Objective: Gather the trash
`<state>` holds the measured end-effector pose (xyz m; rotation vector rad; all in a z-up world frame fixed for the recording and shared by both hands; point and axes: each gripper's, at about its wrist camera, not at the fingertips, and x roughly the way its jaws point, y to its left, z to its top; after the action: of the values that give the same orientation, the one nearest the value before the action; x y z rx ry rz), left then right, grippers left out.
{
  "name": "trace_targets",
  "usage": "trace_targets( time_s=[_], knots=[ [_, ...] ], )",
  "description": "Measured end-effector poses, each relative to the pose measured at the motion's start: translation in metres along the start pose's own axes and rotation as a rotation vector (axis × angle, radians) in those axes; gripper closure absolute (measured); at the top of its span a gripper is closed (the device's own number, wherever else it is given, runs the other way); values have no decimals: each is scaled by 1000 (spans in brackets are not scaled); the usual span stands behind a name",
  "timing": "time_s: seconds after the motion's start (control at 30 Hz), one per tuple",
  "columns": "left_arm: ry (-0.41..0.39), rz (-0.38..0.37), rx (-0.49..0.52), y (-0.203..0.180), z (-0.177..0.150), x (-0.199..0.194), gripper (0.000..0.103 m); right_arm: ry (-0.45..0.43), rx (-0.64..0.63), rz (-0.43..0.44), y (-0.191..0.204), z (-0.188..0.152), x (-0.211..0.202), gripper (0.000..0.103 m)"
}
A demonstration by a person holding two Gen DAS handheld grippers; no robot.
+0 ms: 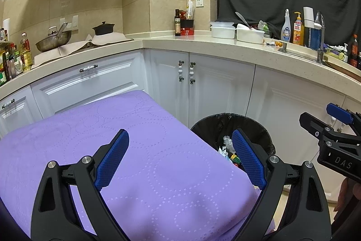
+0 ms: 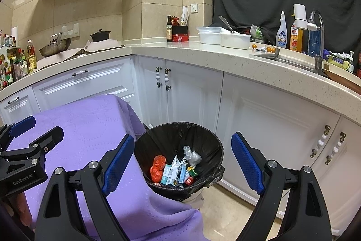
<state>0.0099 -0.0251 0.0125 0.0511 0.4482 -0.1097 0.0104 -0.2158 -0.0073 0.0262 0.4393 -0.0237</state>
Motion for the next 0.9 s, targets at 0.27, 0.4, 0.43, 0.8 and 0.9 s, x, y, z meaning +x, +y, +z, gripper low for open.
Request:
trace_targets(
  time_s=[0.27,0.4,0.43,0.8,0.9],
  knots=[
    [-1,1,-2,1,0,0,13,2,-3,3,1,2,0,18],
    [-1,1,-3,2,-1,0,13,3,-3,2,1,2,0,18],
    [-1,1,-3,2,-1,0,13,2,-2,1,2,1,-1,18],
    [1,-1,-4,3,-1,1,13,4,-4,3,3,3,0,18],
    [2,0,-4,3,-1,2,13,5,-5,4,3,3,0,18]
  ],
)
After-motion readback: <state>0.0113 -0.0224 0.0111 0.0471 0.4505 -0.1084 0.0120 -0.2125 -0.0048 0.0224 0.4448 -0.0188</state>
